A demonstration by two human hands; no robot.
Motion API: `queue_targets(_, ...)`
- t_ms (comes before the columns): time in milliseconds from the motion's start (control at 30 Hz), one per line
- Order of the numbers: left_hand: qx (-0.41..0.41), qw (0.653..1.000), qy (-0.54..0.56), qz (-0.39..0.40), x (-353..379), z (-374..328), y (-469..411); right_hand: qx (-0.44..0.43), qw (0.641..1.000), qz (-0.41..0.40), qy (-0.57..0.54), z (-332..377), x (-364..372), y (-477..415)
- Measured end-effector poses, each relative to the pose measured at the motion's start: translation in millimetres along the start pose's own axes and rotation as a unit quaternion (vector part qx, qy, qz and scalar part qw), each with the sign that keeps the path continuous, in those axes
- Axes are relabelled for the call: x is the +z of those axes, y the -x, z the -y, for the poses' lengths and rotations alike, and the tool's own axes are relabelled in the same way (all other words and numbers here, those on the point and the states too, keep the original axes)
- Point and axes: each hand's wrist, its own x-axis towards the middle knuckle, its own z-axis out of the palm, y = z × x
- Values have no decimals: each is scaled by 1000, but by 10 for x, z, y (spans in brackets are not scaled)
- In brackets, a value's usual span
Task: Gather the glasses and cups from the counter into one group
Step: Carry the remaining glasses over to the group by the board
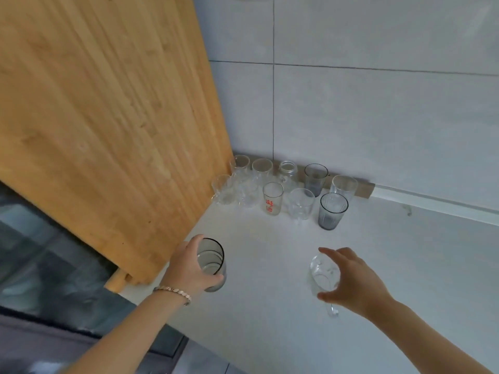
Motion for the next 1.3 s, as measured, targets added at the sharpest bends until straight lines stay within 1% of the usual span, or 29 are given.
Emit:
queue_targets(100,-4,1000,-7,2,-52,115,-532,6,1000,-1,4,178,37,-320)
queue_targets(267,18,999,-32,38,-27,223,-1336,49,999,-10,7,454,248,-649)
queue_targets(467,51,996,-25,70,-19,305,-1935,109,993,-9,-36,848,560,-929)
queue_targets(567,70,994,-11,83,2,332,-2070,121,991,-7,-58,1083,686,-1156)
queue_targets(667,70,993,-8,96,-2,351,-2155,130,988,-8,-82,1332,820,-1427)
queue_targets(867,101,986,-81,105,-66,428,-2217,139,987,-16,-85,1786,1067,-1965)
queue_targets(1133,110,983,-100,105,-54,470,-2226,152,985,-16,-74,1942,1290,-2196)
queue_targets(1200,108,981,-116,113,-73,474,-2228,151,985,3,-83,1910,1291,-2142)
queue_targets(1300,101,973,-176,108,-105,419,-2154,157,982,67,-81,1722,1216,-1956)
